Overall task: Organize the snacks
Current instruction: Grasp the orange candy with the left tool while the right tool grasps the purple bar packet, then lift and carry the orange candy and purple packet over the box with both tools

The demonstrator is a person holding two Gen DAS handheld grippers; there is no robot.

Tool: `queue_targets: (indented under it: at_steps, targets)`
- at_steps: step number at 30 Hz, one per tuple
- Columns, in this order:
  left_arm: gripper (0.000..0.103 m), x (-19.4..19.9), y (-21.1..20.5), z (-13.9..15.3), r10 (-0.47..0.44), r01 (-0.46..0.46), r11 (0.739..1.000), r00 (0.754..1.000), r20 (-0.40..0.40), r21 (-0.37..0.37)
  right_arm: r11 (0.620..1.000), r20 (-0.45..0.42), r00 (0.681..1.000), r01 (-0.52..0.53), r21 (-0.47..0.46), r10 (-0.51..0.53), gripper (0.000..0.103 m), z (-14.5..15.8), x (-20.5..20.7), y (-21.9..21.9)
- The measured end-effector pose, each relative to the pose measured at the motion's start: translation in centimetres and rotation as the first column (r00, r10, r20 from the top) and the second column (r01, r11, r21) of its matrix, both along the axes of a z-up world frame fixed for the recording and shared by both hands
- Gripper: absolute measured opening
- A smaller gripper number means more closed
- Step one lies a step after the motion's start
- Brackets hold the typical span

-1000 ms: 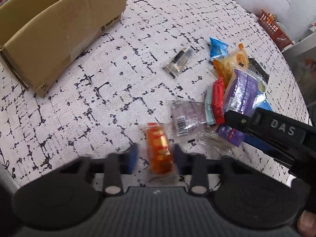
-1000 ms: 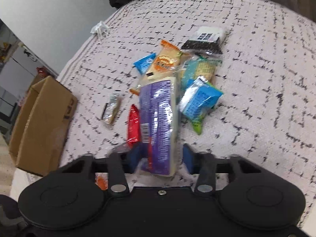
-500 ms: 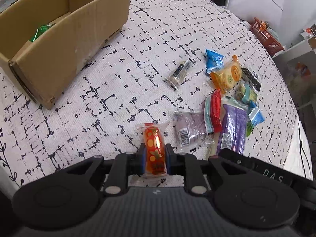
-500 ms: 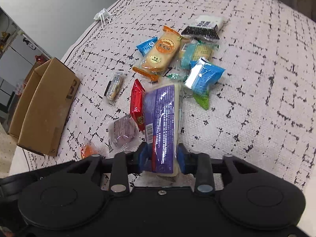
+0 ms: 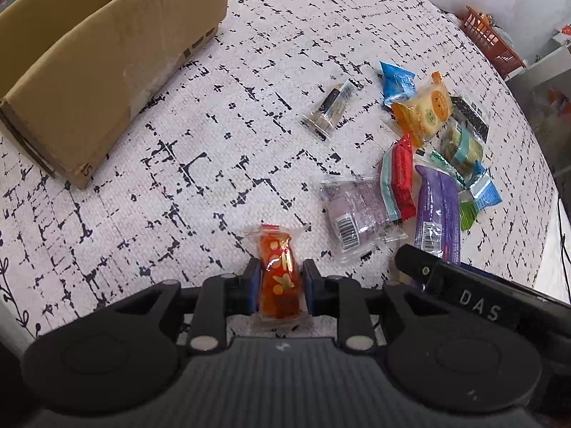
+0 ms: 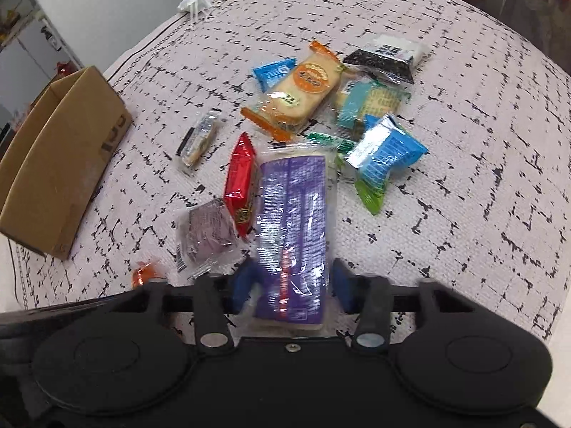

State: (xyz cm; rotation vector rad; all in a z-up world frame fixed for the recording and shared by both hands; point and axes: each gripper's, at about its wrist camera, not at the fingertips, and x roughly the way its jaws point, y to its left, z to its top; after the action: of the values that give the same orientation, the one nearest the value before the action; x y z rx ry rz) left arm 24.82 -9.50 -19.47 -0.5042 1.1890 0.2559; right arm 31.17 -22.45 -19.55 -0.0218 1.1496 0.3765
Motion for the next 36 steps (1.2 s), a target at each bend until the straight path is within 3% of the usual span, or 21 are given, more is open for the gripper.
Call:
queue_targets:
  at_steps: [5, 13, 23, 29, 36]
  targets:
    - [0.018, -0.2, 0.1, 0.6, -0.019, 0.02, 1.0, 1.0, 0.019, -0.007, 1.0, 0.007, 1.0, 0.018, 0.026, -0.018, 0.032, 0.6, -0.3, -0.4]
    - [0.018, -1.3, 1.0, 3.8, -0.031, 0.033, 0.999, 0.993, 0.11, -0.019, 0.991, 0.071, 0.995, 0.069, 0.111, -0.077, 0.032, 3.8, -1.6, -1.2]
    - [0.018, -2.5, 3.7, 7.9, -0.036, 0.043, 0.999, 0.977, 0.209, -0.03, 0.981, 0.136, 0.984, 0.087, 0.175, -0.111, 0.031, 6.9, -2.7, 0.3]
    - [0.018, -2.5, 5.0, 9.1, -0.044, 0.055, 0.998, 0.971, 0.233, -0.04, 0.96, 0.167, 0.97, 0.132, 0.245, -0.176, 0.031, 8.3, -3.4, 0.8]
    - [0.018, -2.9, 6.9, 10.9, -0.043, 0.054, 0.998, 0.962, 0.27, -0.034, 0.953, 0.222, 0.958, 0.118, 0.278, -0.184, 0.031, 9.9, -4.2, 2.5]
